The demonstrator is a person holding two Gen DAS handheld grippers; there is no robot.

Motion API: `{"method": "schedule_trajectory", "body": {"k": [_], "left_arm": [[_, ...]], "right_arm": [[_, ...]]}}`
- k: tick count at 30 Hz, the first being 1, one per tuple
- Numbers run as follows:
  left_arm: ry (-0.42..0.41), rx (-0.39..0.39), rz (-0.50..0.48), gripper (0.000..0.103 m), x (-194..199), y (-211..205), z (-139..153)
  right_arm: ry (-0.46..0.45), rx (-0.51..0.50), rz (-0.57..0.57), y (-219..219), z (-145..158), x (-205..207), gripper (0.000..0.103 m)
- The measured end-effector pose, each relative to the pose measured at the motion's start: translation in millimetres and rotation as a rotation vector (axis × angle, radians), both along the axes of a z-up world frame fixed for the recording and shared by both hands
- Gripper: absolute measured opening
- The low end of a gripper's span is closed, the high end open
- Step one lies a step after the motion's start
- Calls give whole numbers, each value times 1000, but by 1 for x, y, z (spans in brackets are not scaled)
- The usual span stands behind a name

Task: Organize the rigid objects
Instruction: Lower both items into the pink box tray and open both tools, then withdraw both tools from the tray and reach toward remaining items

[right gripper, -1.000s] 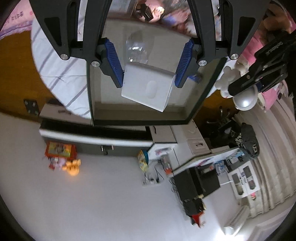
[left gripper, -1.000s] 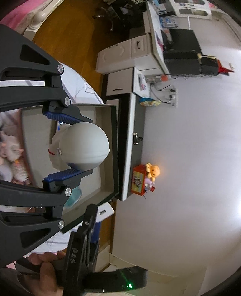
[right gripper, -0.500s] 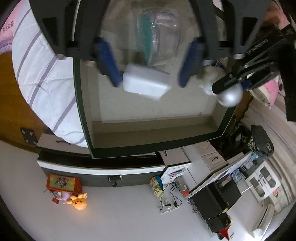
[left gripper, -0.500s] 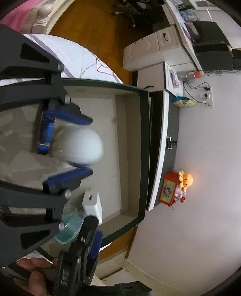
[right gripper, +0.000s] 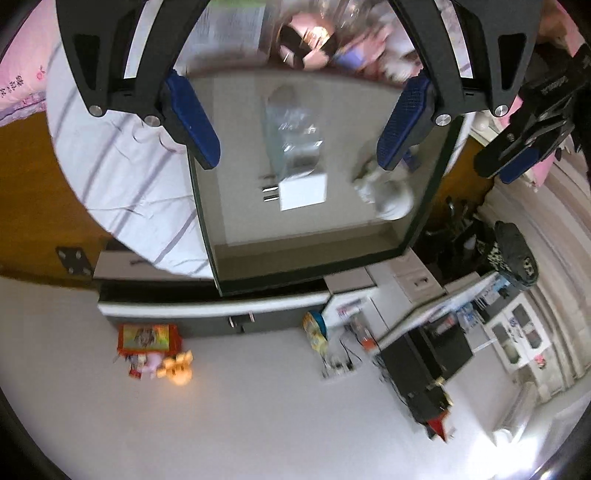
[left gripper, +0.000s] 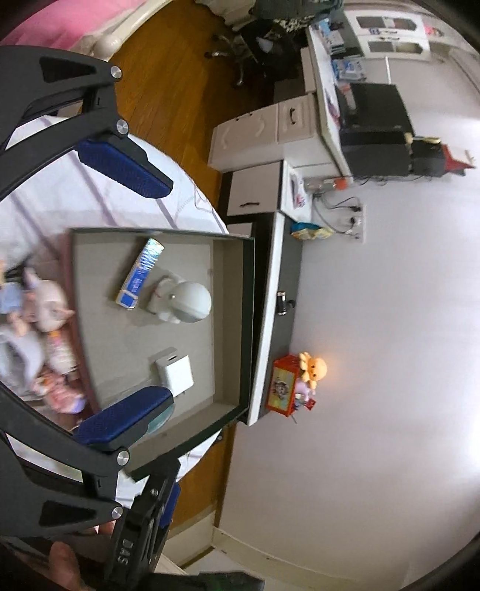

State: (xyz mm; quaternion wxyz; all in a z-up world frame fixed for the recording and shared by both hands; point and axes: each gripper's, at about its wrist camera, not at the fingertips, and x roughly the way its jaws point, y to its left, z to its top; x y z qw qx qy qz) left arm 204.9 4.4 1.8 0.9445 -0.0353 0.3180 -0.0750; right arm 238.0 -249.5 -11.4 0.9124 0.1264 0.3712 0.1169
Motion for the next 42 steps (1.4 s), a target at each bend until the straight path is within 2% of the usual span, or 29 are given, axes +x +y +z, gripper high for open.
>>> {"method": "schedule_trajectory", "body": {"k": [2, 9, 19, 27, 42], "left_arm": [[-32, 2, 10, 103, -24, 2, 8], [-99, 15, 33, 103, -89, 4, 25], [-150, 16, 76, 103, -158, 2, 25], [-123, 12, 100, 103, -177, 8, 10], [-123, 17, 113, 103, -187, 14, 2]], "right_arm": [[-56, -20, -9, 2, 11, -31, 88], [-157, -63, -44, 6, 24, -108, 88], [-214, -124, -98, 8, 15, -173, 88], [-221, -136, -87, 15, 11, -194, 88], [-205, -149, -62, 32, 5, -196, 88]]}}
